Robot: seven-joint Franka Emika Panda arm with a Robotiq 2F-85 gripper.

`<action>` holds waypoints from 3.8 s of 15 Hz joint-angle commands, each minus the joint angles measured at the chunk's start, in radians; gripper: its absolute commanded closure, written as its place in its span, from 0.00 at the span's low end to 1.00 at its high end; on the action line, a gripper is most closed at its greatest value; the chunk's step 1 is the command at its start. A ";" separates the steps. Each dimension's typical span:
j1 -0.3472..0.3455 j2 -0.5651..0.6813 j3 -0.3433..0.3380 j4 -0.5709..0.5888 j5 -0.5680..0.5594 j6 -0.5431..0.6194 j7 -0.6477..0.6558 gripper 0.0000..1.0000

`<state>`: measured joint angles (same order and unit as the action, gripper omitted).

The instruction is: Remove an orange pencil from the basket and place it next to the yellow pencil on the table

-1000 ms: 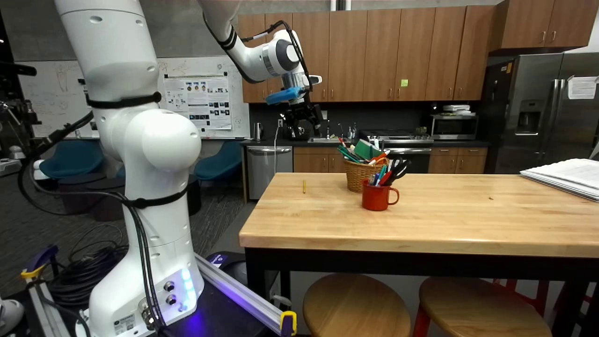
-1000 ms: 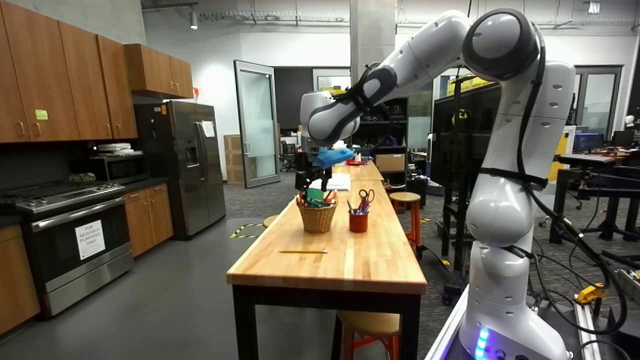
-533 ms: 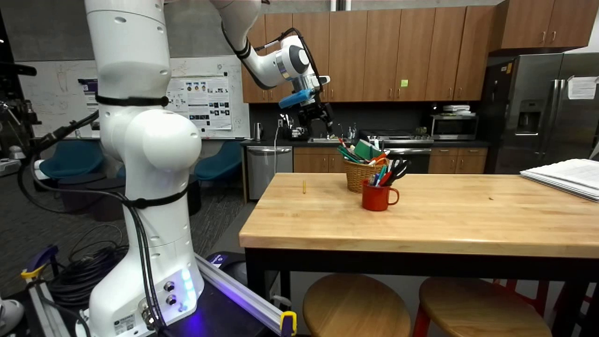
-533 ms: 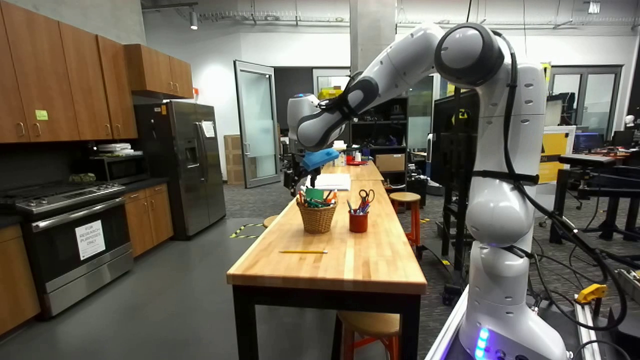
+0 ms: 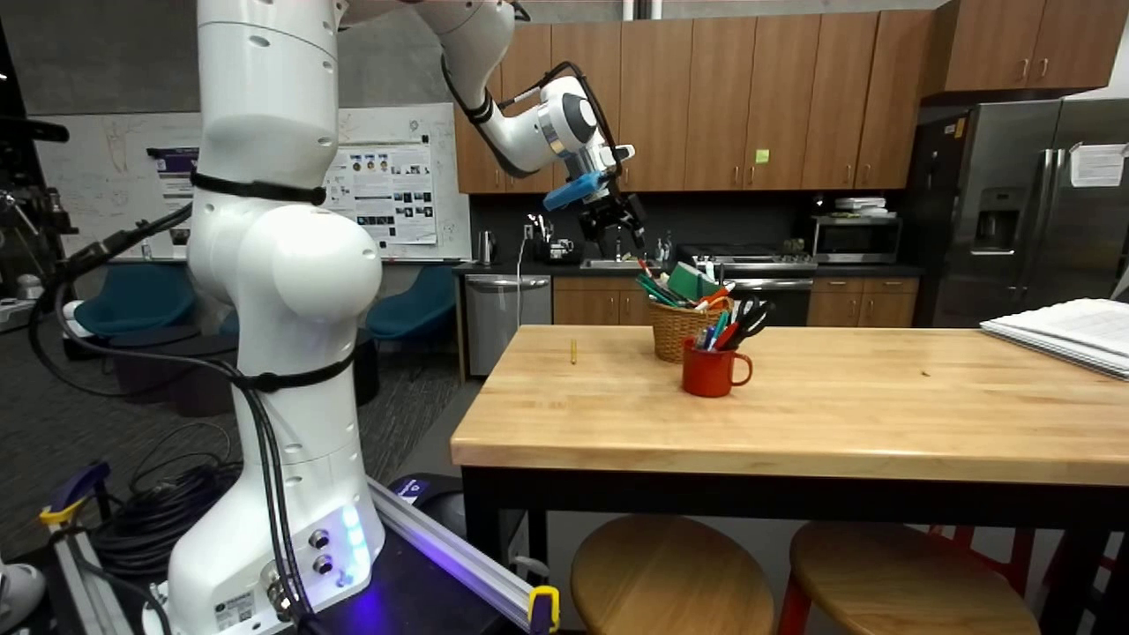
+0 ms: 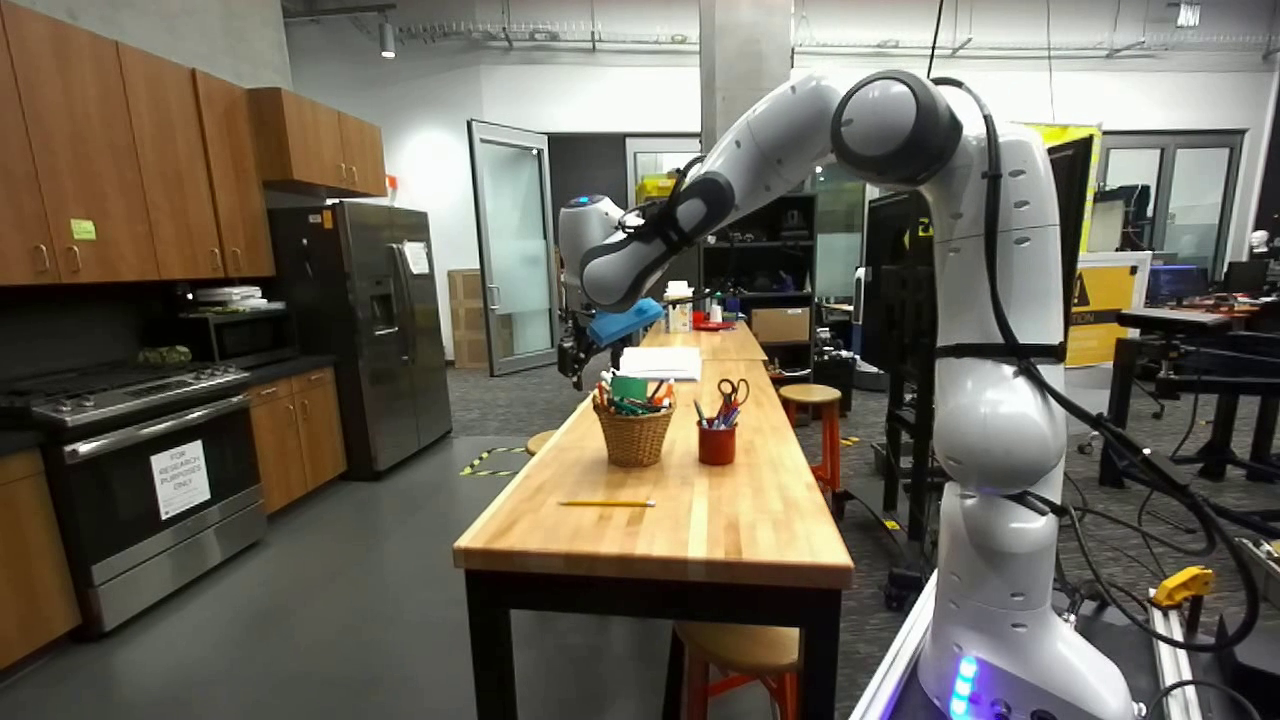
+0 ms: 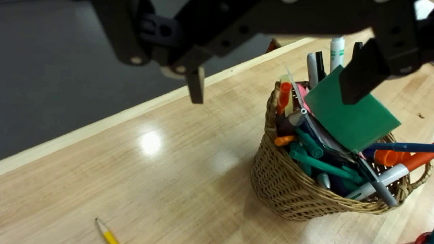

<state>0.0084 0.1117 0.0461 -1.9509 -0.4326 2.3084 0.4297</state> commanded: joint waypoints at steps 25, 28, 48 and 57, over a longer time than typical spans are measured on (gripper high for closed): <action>0.071 0.090 -0.106 0.090 -0.020 -0.018 0.045 1.00; 0.068 0.068 -0.115 0.080 -0.018 -0.015 0.062 0.98; 0.044 -0.330 0.000 -0.224 -0.018 -0.003 0.129 0.97; -0.007 -0.587 0.080 -0.520 0.033 0.063 0.120 0.97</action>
<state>0.0258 -0.3728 0.0989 -2.3679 -0.4268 2.3596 0.5674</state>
